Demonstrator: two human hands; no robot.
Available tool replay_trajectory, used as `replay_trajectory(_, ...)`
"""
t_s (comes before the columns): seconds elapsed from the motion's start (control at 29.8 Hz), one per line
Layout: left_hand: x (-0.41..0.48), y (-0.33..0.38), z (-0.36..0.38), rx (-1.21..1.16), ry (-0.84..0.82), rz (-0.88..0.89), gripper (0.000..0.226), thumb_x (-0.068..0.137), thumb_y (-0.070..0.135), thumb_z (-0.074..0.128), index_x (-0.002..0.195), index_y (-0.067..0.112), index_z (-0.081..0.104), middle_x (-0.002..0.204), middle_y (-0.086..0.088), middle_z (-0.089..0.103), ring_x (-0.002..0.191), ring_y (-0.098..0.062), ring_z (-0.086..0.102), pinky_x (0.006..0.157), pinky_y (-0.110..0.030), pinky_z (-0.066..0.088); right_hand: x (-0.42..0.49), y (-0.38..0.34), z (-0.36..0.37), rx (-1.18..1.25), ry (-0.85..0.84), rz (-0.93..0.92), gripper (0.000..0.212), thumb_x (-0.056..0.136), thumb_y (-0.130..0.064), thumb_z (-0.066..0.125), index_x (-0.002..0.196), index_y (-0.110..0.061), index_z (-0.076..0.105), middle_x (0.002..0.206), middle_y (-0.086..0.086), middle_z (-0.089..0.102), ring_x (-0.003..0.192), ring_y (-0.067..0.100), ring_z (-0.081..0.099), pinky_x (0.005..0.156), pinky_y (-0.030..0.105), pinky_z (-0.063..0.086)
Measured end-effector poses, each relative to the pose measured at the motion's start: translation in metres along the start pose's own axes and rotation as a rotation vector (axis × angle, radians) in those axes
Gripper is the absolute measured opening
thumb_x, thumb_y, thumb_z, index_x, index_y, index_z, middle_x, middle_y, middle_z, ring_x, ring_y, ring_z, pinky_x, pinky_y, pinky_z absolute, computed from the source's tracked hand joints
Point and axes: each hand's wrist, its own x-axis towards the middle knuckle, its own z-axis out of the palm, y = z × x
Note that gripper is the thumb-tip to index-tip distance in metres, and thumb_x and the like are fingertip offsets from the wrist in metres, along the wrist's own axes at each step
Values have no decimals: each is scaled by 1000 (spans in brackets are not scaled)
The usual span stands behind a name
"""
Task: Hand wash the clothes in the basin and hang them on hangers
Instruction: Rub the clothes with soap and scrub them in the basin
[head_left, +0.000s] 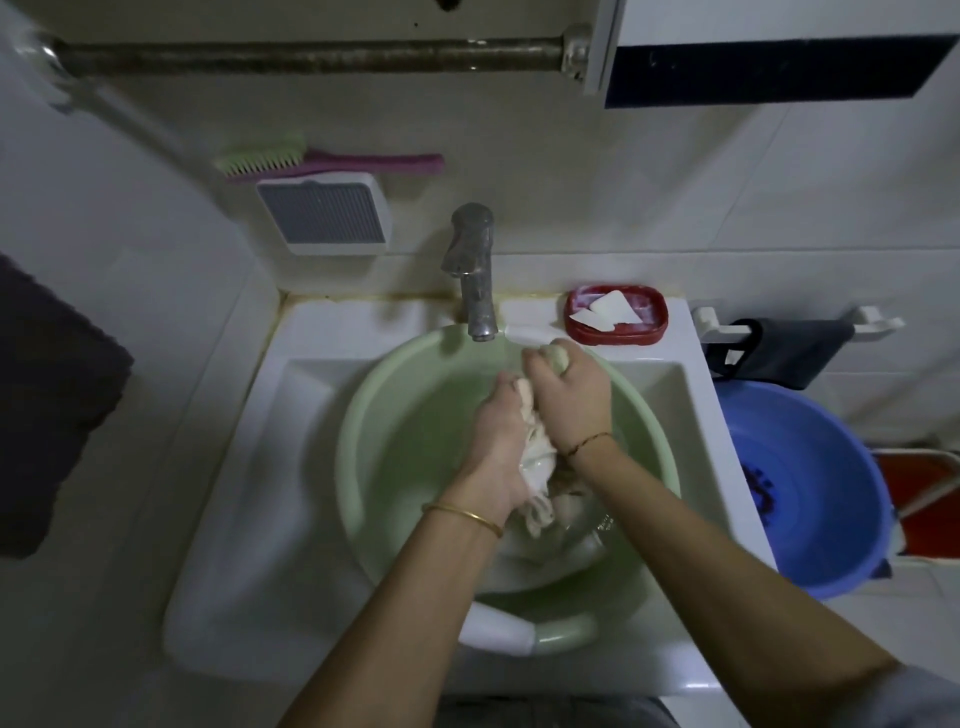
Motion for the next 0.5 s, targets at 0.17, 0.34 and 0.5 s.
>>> replay_trajectory(0.17,1,16,-11,224,116,359,31,101,25,39,113,1,54,106,-26,65,96,-37,66,85,-50,54,13,24,-36,263,-456,305,23,93,-46,52,91,-23,57,93,4,70,88,17,68,87,38,54)
replay_trajectory(0.34,-8,16,-25,370,215,657,22,95,4,47,109,20,55,97,-4,62,84,-15,61,78,-29,51,19,21,-67,609,-841,322,45,74,-3,68,116,-16,60,104,7,70,96,20,68,84,34,56)
replay_trajectory(0.5,-7,-8,-33,660,443,733,11,94,17,50,102,12,55,95,-2,59,87,-17,54,73,-23,40,21,11,-67,571,-468,312,14,79,-2,72,86,-12,67,70,-1,72,70,15,68,64,24,57)
